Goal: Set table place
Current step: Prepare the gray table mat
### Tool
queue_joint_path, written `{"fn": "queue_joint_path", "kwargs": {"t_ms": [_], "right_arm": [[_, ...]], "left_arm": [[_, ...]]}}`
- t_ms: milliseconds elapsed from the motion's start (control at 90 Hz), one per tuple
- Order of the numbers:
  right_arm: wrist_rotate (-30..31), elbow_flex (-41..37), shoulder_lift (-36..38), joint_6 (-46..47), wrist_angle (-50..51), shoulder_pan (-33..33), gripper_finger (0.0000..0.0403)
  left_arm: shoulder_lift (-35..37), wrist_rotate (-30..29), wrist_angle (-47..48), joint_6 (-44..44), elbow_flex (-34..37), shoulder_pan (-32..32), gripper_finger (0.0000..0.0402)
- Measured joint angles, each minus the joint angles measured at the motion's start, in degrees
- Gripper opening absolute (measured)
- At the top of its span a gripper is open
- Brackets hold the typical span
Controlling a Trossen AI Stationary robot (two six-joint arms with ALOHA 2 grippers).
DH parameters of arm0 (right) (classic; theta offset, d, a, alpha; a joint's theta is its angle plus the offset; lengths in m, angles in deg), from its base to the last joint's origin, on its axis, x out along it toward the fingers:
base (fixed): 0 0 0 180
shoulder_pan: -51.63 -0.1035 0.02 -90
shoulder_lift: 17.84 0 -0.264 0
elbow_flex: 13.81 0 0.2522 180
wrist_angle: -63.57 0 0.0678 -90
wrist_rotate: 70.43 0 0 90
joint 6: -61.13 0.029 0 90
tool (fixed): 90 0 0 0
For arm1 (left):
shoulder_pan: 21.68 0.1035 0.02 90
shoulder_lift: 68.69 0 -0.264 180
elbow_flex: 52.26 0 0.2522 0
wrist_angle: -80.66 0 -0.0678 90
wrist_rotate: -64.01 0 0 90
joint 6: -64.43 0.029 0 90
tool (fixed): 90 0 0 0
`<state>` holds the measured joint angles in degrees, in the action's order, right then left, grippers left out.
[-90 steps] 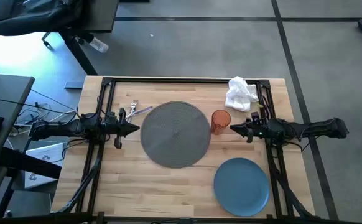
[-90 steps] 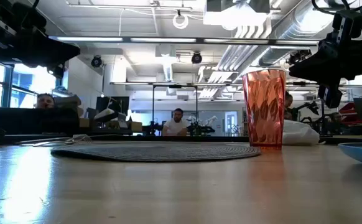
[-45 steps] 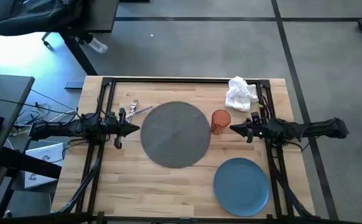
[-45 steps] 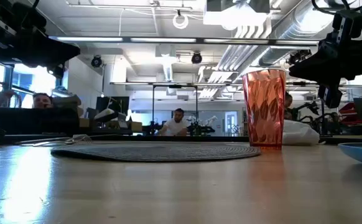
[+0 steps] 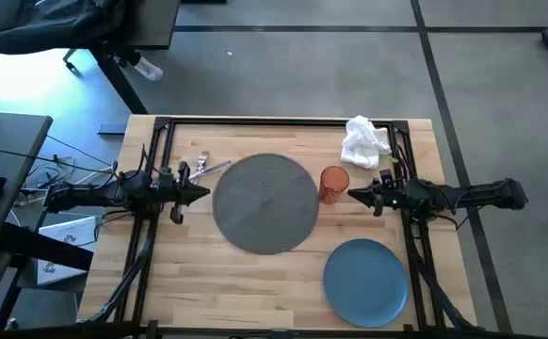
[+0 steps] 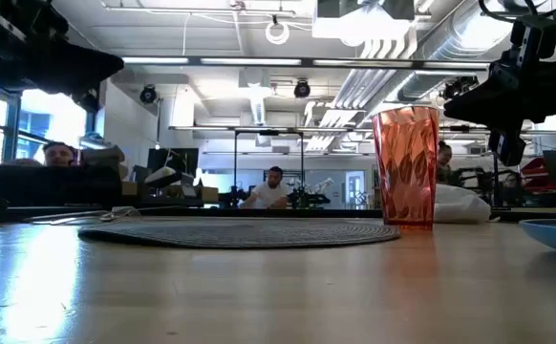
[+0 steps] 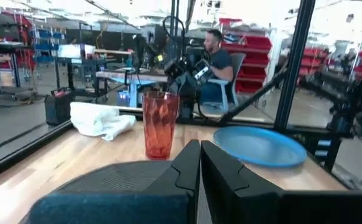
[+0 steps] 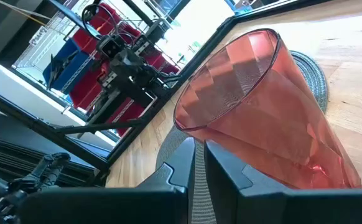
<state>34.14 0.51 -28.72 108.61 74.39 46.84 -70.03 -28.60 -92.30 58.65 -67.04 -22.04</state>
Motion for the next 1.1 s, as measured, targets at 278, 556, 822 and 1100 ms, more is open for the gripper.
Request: {"fn": "queue_joint_path", "kwargs": {"t_ms": [278, 556, 822, 1100], "right_arm": [[0.0, 0.0, 0.0, 0.0, 0.0, 0.0, 0.002], [0.0, 0.0, 0.0, 0.0, 0.0, 0.0, 0.002], [0.0, 0.0, 0.0, 0.0, 0.0, 0.0, 0.002], [0.0, 0.0, 0.0, 0.0, 0.0, 0.0, 0.002]], "left_arm": [[0.1, -1.6, -7.6, -4.8, 0.0, 0.0, 0.0], [-1.8, -2.5, -6.9, -4.2, 0.0, 0.0, 0.0], [-11.0, -2.5, -6.5, -3.1, -2.5, 0.0, 0.0], [-25.2, -0.7, -6.3, 0.0, -9.0, -0.5, 0.0]]}}
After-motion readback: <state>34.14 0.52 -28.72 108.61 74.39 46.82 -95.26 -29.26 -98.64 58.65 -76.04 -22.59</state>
